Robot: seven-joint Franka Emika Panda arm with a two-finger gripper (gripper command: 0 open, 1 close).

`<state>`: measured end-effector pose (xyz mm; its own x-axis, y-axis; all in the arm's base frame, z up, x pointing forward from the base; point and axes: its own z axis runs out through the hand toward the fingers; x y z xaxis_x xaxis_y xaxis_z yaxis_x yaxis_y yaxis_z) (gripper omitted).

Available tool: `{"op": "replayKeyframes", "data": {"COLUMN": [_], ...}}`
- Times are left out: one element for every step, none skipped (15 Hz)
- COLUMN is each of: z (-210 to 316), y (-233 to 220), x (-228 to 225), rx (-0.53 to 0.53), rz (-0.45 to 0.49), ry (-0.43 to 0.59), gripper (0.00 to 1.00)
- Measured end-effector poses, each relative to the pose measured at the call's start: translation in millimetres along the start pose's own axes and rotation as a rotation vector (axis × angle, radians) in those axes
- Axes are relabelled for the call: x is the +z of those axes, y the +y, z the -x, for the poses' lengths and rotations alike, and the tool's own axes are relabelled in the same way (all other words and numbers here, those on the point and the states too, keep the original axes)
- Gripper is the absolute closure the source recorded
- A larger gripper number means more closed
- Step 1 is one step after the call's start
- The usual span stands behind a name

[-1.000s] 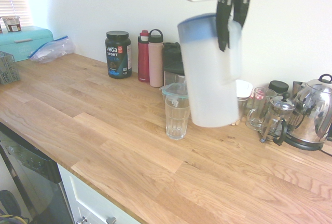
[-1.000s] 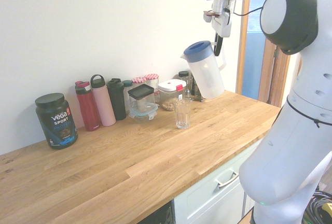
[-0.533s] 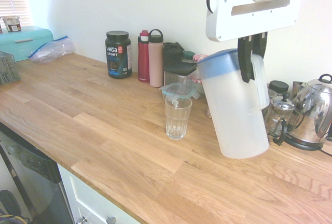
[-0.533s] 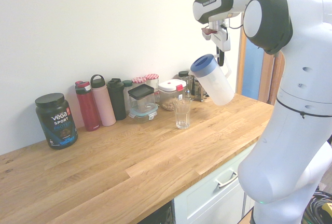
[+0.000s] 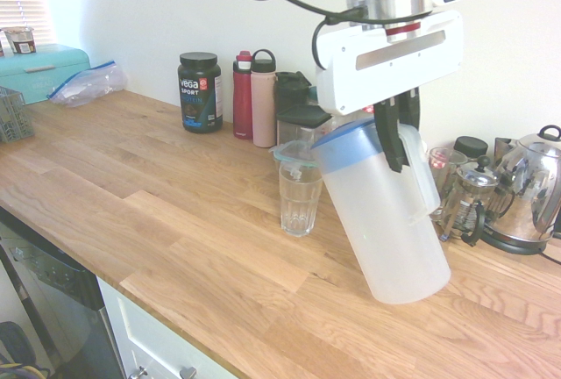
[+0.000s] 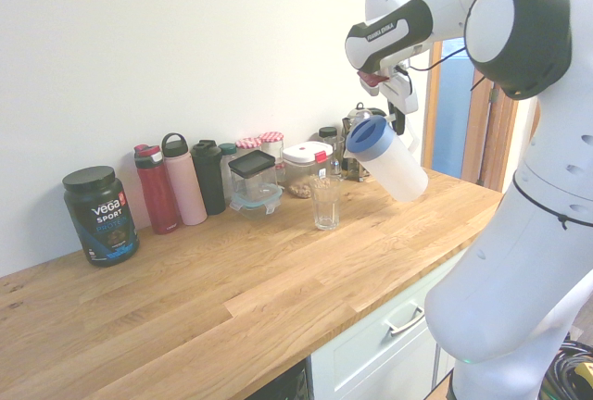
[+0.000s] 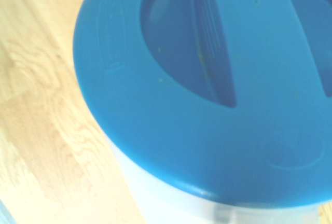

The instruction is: Pour me some water

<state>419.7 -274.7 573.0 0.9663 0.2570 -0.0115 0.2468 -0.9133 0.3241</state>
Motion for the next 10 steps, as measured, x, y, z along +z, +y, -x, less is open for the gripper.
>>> {"op": "replayKeyframes", "data": {"z": [0, -2, -4, -8, -13, -18, -23, -27, -32, -36], "y": [-6, -12, -17, -24, -29, -33, -38, -43, -48, -53], "x": [-2, -2, -1, -1, -2, -4, -8, -12, -16, -18], "rx": [-0.007, -0.014, -0.021, -0.026, -0.03, -0.033, -0.041, -0.049, -0.055, -0.064], "rz": [0.011, 0.03, 0.051, 0.073, 0.095, 0.113, 0.131, 0.152, 0.176, 0.205], "ry": [0.003, 0.0, -0.006, -0.013, -0.018, -0.021, -0.022, -0.023, -0.028, -0.036], "gripper": [1.0, 1.0, 1.0, 1.0, 1.0, 1.0, 1.0, 1.0, 1.0, 1.0]}}
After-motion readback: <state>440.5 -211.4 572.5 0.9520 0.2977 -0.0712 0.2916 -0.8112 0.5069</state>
